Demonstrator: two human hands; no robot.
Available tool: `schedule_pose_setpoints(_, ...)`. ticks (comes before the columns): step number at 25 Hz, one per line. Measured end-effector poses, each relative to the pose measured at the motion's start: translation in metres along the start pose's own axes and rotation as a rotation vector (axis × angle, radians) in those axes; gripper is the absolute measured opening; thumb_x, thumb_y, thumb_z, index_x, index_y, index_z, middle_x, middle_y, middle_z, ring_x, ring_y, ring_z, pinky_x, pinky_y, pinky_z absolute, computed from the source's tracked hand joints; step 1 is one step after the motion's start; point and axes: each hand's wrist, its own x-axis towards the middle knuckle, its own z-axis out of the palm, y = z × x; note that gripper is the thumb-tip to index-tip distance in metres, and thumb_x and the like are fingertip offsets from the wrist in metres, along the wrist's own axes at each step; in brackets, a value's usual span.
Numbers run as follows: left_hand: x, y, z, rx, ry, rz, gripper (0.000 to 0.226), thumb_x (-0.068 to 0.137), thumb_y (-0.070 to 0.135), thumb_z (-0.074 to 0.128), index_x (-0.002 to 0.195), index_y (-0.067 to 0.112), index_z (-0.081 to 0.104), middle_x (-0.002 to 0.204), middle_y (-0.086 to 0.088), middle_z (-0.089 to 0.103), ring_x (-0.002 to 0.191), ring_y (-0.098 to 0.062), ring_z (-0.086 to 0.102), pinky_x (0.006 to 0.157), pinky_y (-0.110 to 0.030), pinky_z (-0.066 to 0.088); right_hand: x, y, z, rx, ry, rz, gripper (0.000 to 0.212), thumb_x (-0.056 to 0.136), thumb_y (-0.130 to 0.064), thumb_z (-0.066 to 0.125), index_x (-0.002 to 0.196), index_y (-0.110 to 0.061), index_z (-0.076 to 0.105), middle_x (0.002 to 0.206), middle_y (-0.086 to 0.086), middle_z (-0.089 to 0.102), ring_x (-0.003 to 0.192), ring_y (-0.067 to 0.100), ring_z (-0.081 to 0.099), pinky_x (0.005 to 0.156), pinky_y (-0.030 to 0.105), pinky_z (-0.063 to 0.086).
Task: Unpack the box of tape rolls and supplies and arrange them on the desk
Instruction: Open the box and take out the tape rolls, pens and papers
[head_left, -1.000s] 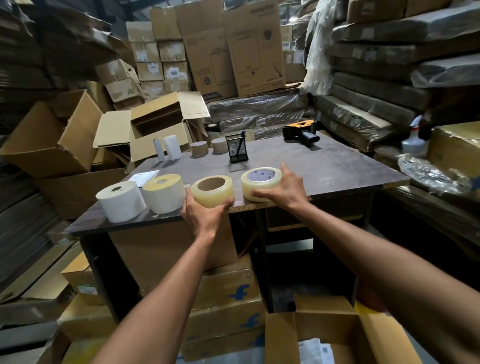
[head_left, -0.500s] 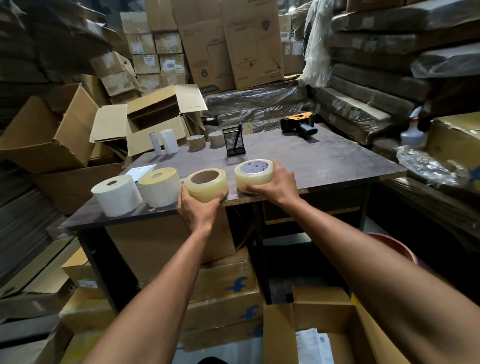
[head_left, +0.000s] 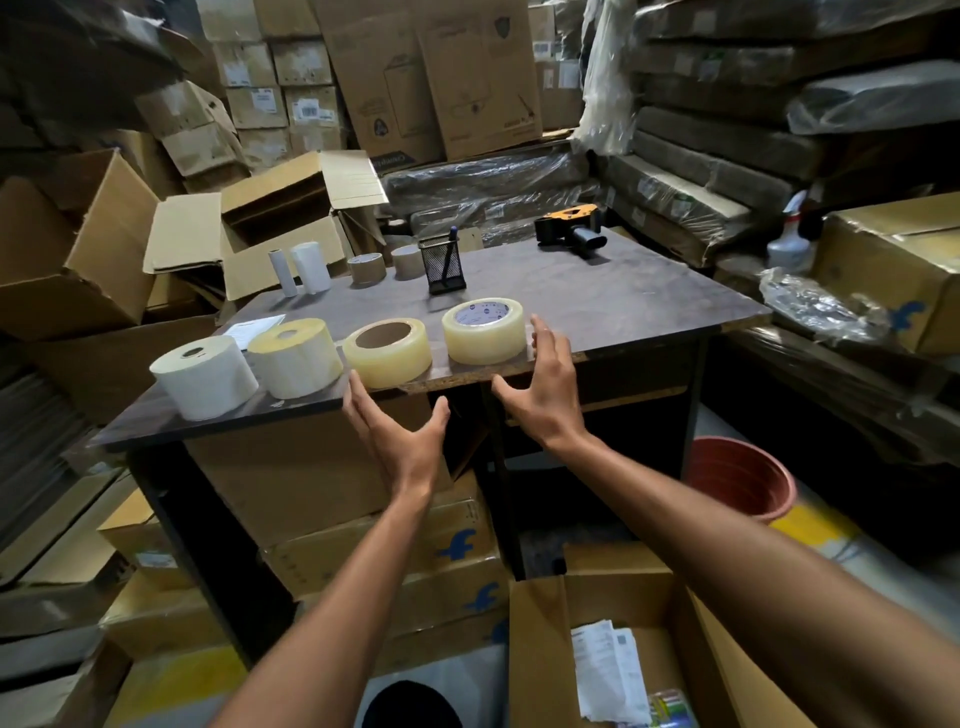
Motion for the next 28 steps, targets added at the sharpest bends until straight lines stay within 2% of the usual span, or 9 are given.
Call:
schedule_pose_setpoints(3,-0.05,-0.013,0.005,-0.053,-0.039,-0.043,0.074,0.076,0.023,0.081,0.141,0.022,0.046,0.136,-0.001,0.048,0.124,-0.015,0.049,0.098,-0.027,0.043,-0.043,0.017,-0.01,0.103,0.034,-0.061,0.05,0.08,-0.017,0.072,0.126,-0.019,0.052,0.12,0.0,0.044,0.105,0.005,0.052,0.091,0.015,0.048)
schedule_pose_setpoints(5,-0.073,-0.033,0.012,-0.034,-0.227,-0.139,0.038,0.08,0.024,0.078,0.116,0.025,0.065,0.108,0.006,0.067,0.105,-0.015,0.063,0.087,-0.027,0.05,-0.073,0.038,-0.015,0.072,-0.019,-0.05,0.04,0.083,-0.016,0.07,0.121,-0.019,0.056,0.117,-0.001,0.049,0.103,0.004,0.054,0.089,0.008,0.043)
schedule_pose_setpoints(7,-0.097,-0.05,0.017,-0.075,-0.448,-0.272,0.018,0.083,0.019,0.077,0.099,0.023,0.07,0.083,0.005,0.072,0.083,-0.011,0.069,0.075,-0.028,0.054,-0.104,0.073,-0.016,0.017,-0.108,0.013,0.036,0.085,-0.018,0.067,0.12,-0.02,0.057,0.115,-0.002,0.053,0.103,0.005,0.056,0.091,0.015,0.047)
schedule_pose_setpoints(10,-0.133,-0.072,0.02,-0.053,-0.643,-0.421,0.018,0.085,0.003,0.072,0.103,0.006,0.068,0.074,-0.003,0.066,0.064,-0.003,0.062,0.062,-0.01,0.049,-0.148,0.123,-0.021,-0.043,-0.234,0.163,0.036,0.086,-0.021,0.064,0.121,-0.023,0.057,0.114,-0.004,0.055,0.103,0.009,0.059,0.091,0.032,0.053)
schedule_pose_setpoints(13,-0.171,-0.107,0.026,0.029,-0.778,-0.491,0.024,0.082,0.0,0.073,0.105,-0.003,0.068,0.067,-0.004,0.062,0.06,-0.007,0.059,0.061,-0.016,0.048,-0.186,0.165,-0.029,-0.09,-0.333,0.326,0.039,0.083,-0.018,0.064,0.121,-0.021,0.057,0.113,0.0,0.059,0.103,0.016,0.06,0.089,0.034,0.052)
schedule_pose_setpoints(18,-0.226,-0.141,0.044,0.168,-0.91,-0.536,0.03,0.077,0.018,0.08,0.105,0.01,0.072,0.082,0.0,0.073,0.082,-0.014,0.07,0.078,-0.03,0.057,-0.23,0.23,-0.042,-0.163,-0.436,0.678,0.025,0.079,-0.02,0.068,0.101,-0.015,0.059,0.094,0.004,0.068,0.086,0.024,0.064,0.073,0.029,0.048)
schedule_pose_setpoints(20,-0.245,-0.146,0.054,0.197,-0.971,-0.561,0.028,0.077,0.018,0.08,0.103,0.014,0.071,0.088,-0.001,0.073,0.083,-0.013,0.069,0.075,-0.022,0.056,-0.248,0.25,-0.047,-0.174,-0.455,0.781,0.021,0.081,-0.02,0.07,0.096,-0.016,0.057,0.092,0.003,0.065,0.086,0.023,0.061,0.071,0.025,0.039)
schedule_pose_setpoints(23,-0.274,-0.163,0.074,0.273,-1.057,-0.587,0.025,0.078,0.018,0.078,0.101,0.018,0.069,0.089,-0.003,0.072,0.073,-0.003,0.063,0.054,-0.004,0.042,-0.273,0.288,-0.047,-0.2,-0.473,0.935,0.034,0.082,-0.023,0.072,0.111,-0.008,0.062,0.108,0.013,0.069,0.104,0.031,0.063,0.083,0.029,0.045)
schedule_pose_setpoints(28,-0.33,-0.218,0.119,0.415,-1.174,-0.617,0.032,0.077,0.022,0.08,0.108,0.017,0.069,0.094,-0.007,0.074,0.075,-0.008,0.063,0.055,-0.001,0.04,-0.321,0.364,-0.025,-0.192,-0.537,1.148,0.035,0.085,-0.027,0.069,0.114,-0.007,0.066,0.117,0.016,0.069,0.113,0.032,0.062,0.092,0.031,0.046)
